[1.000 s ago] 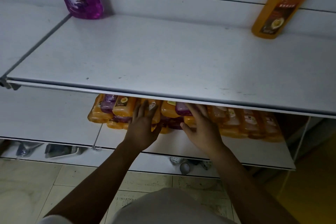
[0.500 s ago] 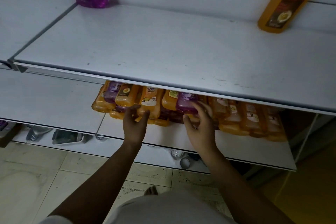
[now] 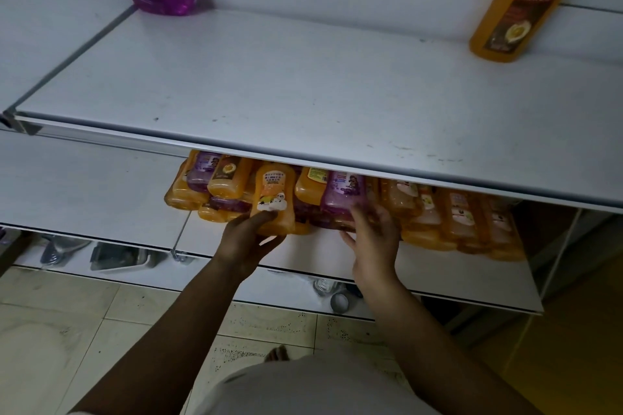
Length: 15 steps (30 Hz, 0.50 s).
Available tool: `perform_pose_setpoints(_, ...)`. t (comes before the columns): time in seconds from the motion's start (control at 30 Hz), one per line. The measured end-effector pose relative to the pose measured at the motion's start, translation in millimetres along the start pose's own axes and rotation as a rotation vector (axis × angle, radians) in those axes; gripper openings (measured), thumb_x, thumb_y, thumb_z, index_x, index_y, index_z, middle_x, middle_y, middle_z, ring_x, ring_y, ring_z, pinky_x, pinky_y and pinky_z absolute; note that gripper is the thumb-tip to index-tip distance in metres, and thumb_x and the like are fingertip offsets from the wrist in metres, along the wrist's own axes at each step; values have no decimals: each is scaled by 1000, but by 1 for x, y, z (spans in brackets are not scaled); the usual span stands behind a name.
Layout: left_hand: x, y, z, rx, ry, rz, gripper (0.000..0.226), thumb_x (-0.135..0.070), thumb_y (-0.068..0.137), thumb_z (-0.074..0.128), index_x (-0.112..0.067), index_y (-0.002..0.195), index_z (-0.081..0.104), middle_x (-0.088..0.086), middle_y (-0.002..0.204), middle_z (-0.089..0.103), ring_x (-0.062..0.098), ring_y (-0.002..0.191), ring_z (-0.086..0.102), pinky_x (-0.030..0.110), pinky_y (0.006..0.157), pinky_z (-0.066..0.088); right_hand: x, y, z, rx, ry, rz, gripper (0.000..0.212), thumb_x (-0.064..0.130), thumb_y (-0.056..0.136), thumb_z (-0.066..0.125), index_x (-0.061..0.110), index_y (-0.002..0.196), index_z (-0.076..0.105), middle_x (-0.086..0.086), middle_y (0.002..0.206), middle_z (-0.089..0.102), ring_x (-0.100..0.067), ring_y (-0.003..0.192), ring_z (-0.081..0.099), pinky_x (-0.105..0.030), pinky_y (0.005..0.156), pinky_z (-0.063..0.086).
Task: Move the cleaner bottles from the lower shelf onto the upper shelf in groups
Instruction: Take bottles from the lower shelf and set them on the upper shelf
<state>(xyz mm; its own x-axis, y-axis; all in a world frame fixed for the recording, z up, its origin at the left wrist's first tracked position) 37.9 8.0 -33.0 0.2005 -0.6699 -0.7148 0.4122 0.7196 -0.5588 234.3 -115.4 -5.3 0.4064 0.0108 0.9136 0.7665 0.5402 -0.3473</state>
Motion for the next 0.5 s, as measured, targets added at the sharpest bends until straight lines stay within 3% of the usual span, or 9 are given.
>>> perform_pose_setpoints(0.07,1,-4,-3,50,26,-57,50,-8,90,75,-22,134,58,12,135,68,38,124,65,58,103,54,-4,5,3,-30,176,255,44,34,86,85,27,124,64,-6,122,72,-27,111,72,-52,91,61)
perform_pose_setpoints(0.17,0,-6,-4,94,43,-113,58,-11,84,79,-23,136,57,12,135,69,38,125,65,59,105,53,-2,7,15,52,259,434,59,37,84,85,22,134,59,-14,126,70,-30,110,71,-47,82,63)
perform_pose_setpoints(0.3,-3,-8,-3,67,69,-125,45,-19,90,79,-25,131,60,11,132,70,38,121,67,58,102,55,-5,6,16,49,329,448,59,16,89,80,13,141,55,-18,136,64,-30,110,68,-38,73,64)
perform_pose_setpoints(0.4,-3,-13,-5,84,88,-99,46,-16,90,77,-23,132,60,10,131,70,38,121,66,58,99,57,-6,-2,5,110,377,476,60,8,86,77,11,141,53,-20,135,62,-36,115,66,-46,81,63)
perform_pose_setpoints(0.5,4,-25,-10,101,131,-69,60,-13,82,80,-16,138,58,13,130,72,38,120,68,52,92,60,-3,-21,-7,320,342,469,48,-2,82,70,7,128,60,-20,128,70,-40,116,69,-55,94,60)
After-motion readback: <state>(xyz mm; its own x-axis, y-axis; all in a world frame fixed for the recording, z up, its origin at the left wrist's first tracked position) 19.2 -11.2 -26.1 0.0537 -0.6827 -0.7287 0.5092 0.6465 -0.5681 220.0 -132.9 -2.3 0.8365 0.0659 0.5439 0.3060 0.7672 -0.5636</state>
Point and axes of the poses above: each hand's wrist, its own y-axis towards the middle knuckle, its own z-axis out of the palm, x = y × z, the point moved 5 cm from there along y, towards the middle knuckle
